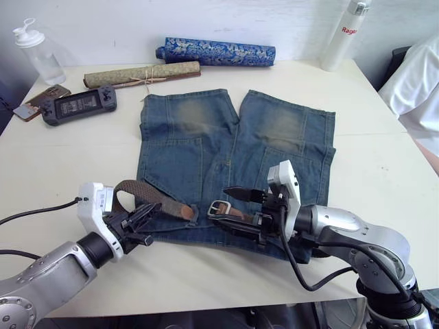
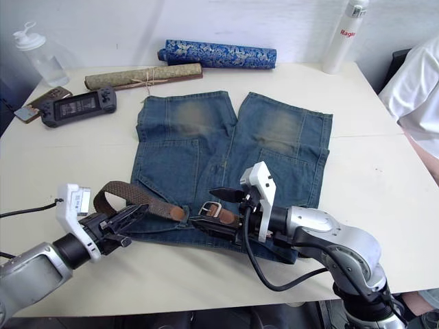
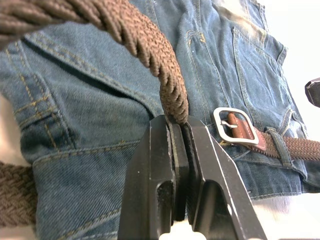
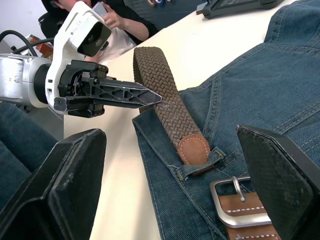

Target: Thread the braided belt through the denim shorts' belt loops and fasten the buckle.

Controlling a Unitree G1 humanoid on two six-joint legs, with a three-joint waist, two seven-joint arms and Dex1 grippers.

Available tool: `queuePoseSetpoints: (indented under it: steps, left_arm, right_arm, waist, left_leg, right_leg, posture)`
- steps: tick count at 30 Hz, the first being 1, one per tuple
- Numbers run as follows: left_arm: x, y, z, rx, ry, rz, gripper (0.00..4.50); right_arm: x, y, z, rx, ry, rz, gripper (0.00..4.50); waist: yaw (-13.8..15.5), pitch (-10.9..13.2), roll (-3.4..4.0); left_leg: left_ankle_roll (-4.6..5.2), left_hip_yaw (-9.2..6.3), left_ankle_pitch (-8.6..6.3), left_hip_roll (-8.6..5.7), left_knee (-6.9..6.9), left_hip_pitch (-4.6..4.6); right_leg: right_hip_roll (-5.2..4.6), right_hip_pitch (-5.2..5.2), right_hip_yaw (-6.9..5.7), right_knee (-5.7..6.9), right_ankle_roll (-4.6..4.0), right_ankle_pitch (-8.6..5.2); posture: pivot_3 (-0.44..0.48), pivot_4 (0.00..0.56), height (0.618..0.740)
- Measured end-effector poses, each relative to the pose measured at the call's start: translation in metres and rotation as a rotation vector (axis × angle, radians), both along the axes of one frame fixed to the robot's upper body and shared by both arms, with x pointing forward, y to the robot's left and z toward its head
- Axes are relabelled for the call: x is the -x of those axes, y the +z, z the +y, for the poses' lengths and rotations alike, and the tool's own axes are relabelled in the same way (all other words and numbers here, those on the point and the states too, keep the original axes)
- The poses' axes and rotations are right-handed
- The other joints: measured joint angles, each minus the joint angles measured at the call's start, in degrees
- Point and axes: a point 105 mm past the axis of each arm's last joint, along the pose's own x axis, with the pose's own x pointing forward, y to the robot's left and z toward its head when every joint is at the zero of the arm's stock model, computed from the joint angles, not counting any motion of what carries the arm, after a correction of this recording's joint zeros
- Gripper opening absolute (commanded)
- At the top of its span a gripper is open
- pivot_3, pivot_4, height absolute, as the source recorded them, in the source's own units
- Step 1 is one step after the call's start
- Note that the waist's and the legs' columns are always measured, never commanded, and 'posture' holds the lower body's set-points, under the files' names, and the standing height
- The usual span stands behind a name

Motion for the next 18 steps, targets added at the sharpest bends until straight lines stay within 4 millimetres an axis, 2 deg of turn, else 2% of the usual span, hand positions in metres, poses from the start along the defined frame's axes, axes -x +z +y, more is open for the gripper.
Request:
queuePoseSetpoints:
  steps: [5,10,16,18]
  left_arm:
    - [0.000,-0.004,0.001,0.048,0.020,0.017,0.00]
    - [-0.006,-0.021,0.015,0.144,0.078,0.085,0.00]
    - [-0.014,-0.043,0.009,0.183,-0.011,0.136,0.00]
    - [-0.017,-0.042,0.003,0.188,-0.052,0.124,0.00]
  right_arm:
    - [0.000,0.000,0.000,0.000,0.000,0.000,4.42]
    - [0.000,0.000,0.000,0.001,-0.002,0.000,4.42]
    - [-0.002,0.000,0.000,0.005,-0.011,-0.003,4.42]
    - [-0.002,0.000,-0.001,0.006,-0.016,-0.004,4.42]
  waist:
    - [0.00,0.00,0.00]
    - [-0.02,0.01,0.02]
    - [0.07,0.01,0.02]
    - [0.09,0.01,0.01]
  left_leg:
    - [0.00,0.00,0.00,0.00,0.00,0.00]
    - [0.00,0.00,0.00,0.00,0.00,0.00]
    - [0.00,0.00,0.00,-0.01,0.00,0.00]
    - [0.00,0.00,0.00,-0.01,0.00,-0.01]
  right_leg:
    - [0.00,0.00,0.00,0.00,0.00,0.00]
    - [0.00,0.00,-0.01,0.01,0.00,0.00]
    - [0.01,0.00,-0.01,0.01,0.00,0.00]
    - [0.01,0.00,-0.01,0.00,0.00,0.00]
  posture:
    - [0.000,0.150,0.645]
    - [0.000,0.150,0.645]
    - [0.000,0.150,0.645]
    - [0.000,0.150,0.645]
